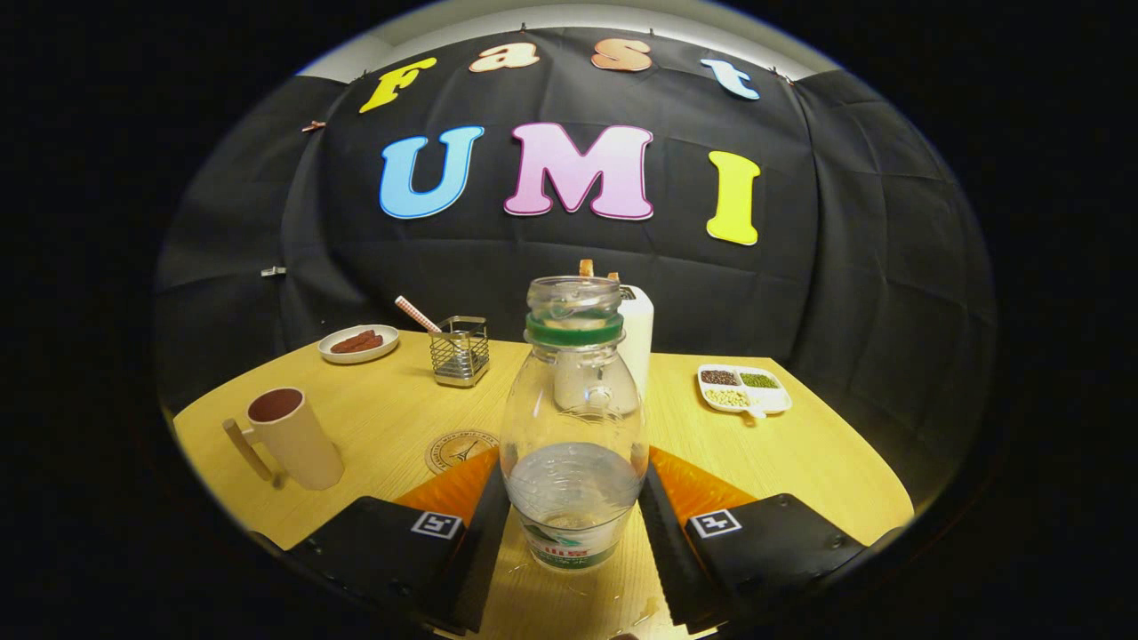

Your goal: Take the bottle from table, then pour the juice into the cup, finally place the bottle on the coaster

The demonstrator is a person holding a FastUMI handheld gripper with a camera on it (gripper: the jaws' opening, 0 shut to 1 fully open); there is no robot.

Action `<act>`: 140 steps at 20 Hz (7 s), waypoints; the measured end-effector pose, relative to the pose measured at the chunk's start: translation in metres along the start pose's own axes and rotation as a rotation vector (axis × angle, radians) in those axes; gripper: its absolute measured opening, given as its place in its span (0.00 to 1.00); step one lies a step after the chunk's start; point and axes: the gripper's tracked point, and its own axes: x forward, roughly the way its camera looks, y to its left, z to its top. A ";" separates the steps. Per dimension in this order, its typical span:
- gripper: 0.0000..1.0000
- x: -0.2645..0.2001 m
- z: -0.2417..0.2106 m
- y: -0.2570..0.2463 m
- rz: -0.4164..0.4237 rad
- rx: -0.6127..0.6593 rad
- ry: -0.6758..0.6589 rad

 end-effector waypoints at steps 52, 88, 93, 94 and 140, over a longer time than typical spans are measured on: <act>0.74 0.028 0.061 0.174 0.013 -1.327 -0.036; 0.74 0.056 0.032 0.190 0.069 -1.858 -0.126; 0.74 0.058 0.032 0.186 0.068 -1.883 -0.115; 0.74 0.059 0.032 0.186 0.069 -1.887 -0.115; 0.74 0.066 0.061 0.224 0.168 -2.275 -0.342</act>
